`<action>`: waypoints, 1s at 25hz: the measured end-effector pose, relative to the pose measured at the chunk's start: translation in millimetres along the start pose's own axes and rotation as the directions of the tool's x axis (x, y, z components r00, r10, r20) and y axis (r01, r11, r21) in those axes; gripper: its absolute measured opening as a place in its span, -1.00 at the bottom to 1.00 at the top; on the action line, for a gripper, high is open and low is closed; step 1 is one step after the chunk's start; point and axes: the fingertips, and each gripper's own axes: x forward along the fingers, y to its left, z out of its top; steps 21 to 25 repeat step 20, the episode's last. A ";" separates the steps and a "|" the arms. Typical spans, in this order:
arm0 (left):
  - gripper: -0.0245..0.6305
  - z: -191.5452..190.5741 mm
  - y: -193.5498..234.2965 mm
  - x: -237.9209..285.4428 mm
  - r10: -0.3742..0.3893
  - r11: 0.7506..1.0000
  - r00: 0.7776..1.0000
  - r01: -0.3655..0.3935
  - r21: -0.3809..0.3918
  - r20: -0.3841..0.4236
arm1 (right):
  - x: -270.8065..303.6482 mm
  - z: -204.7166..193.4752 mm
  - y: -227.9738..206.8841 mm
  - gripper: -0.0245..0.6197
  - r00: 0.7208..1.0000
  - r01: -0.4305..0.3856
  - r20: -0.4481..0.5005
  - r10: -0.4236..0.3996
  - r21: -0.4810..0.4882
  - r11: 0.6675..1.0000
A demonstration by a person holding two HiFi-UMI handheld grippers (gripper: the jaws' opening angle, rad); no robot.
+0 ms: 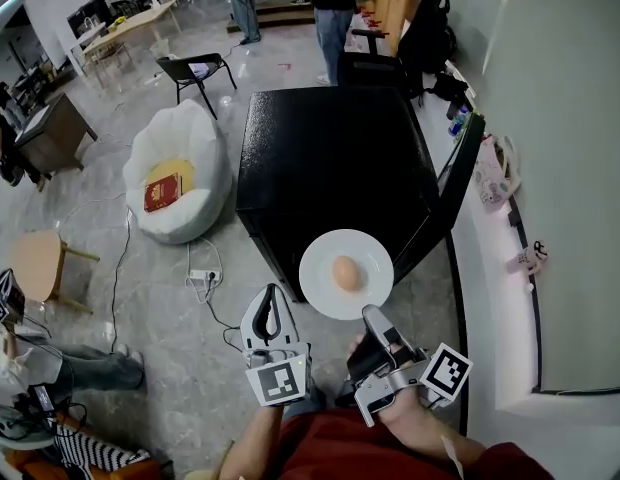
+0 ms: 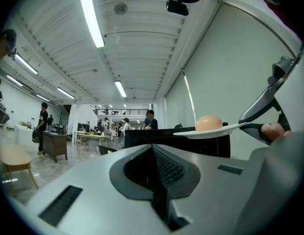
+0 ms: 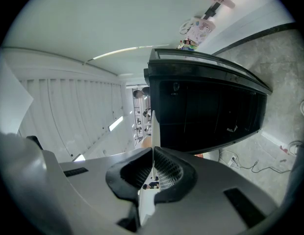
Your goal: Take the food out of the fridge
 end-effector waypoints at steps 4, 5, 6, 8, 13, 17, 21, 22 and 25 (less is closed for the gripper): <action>-0.88 2.5 1.5 2.2 -0.003 1.000 1.000 0.003 0.000 0.003 | 2.2 -1.9 -0.5 -0.83 1.000 0.004 -0.003 -0.004 -0.003 1.000; -0.88 2.8 1.8 2.8 -0.003 1.000 1.000 0.003 0.000 0.003 | 2.7 -2.2 -0.6 -0.83 1.000 0.005 -0.003 -0.005 -0.003 1.000; -0.88 2.4 2.2 3.3 -0.004 1.000 1.000 0.004 0.001 0.002 | 3.3 -2.5 -1.0 -0.83 1.000 0.007 -0.003 -0.007 -0.002 1.000; -0.88 1.4 3.0 5.1 -0.006 1.000 1.000 0.006 0.004 0.001 | 4.9 -2.6 -2.0 -0.83 1.000 0.009 -0.004 -0.009 -0.003 1.000; -0.88 4.2 3.9 9.6 -0.011 1.000 1.000 0.011 0.007 0.004 | 9.5 -2.5 0.2 -0.83 1.000 0.011 -0.006 -0.011 -0.004 1.000; -0.88 2.2 8.6 12.7 -0.008 1.000 1.000 0.008 0.005 0.005 | 14.4 -5.0 -2.7 -0.83 1.000 0.012 -0.011 -0.012 -0.009 1.000; -0.88 -1.0 11.3 13.7 -0.005 1.000 1.000 0.005 0.000 0.005 | 16.8 -7.0 -6.2 -0.83 1.000 0.012 -0.015 -0.012 -0.008 1.000; -0.88 -1.0 11.3 13.7 -0.005 1.000 1.000 0.005 0.000 0.005 | 16.8 -7.0 -6.2 -0.83 1.000 0.012 -0.015 -0.012 -0.008 1.000; -0.88 -1.0 11.3 13.7 -0.005 1.000 1.000 0.005 0.000 0.005 | 16.8 -7.0 -6.2 -0.83 1.000 0.012 -0.015 -0.012 -0.008 1.000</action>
